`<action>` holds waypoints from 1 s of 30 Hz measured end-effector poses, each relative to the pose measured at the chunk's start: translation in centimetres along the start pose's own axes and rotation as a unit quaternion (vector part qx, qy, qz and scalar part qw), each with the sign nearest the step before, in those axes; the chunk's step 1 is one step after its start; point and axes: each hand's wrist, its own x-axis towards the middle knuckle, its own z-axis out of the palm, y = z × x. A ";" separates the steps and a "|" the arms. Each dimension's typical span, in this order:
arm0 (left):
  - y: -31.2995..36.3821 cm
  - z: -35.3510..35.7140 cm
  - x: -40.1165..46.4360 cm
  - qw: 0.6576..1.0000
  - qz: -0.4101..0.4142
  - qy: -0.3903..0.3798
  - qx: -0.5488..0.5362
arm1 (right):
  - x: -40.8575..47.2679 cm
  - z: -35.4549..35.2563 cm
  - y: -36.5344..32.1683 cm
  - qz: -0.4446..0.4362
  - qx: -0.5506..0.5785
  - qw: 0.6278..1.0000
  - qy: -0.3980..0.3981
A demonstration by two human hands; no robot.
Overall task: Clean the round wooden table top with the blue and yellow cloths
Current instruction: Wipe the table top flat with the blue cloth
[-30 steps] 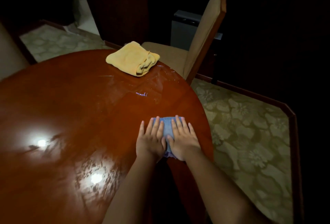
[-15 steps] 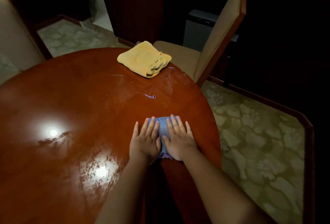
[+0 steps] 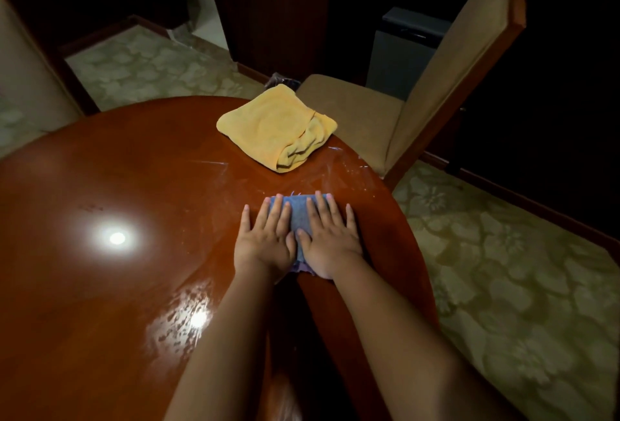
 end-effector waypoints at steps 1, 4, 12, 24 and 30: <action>-0.1 -0.1 0.6 1.000 -0.005 -0.003 0.000 | 0.8 -0.3 0.2 -0.002 -0.002 1.000 0.001; -0.2 -0.7 1.8 1.000 -0.022 -0.006 -0.013 | 2.2 -0.8 0.4 -0.011 -0.005 1.000 0.005; 0.8 0.1 -3.1 0.999 -0.006 -0.024 -0.023 | -3.2 0.7 -0.4 -0.003 -0.024 1.000 -0.006; -2.8 3.2 -17.2 0.998 0.019 -0.058 0.003 | -15.1 5.2 -8.6 0.008 -0.029 0.999 -0.035; -6.4 4.5 -20.6 0.997 0.003 -0.072 0.001 | -16.3 6.4 -13.0 -0.018 -0.046 0.998 -0.042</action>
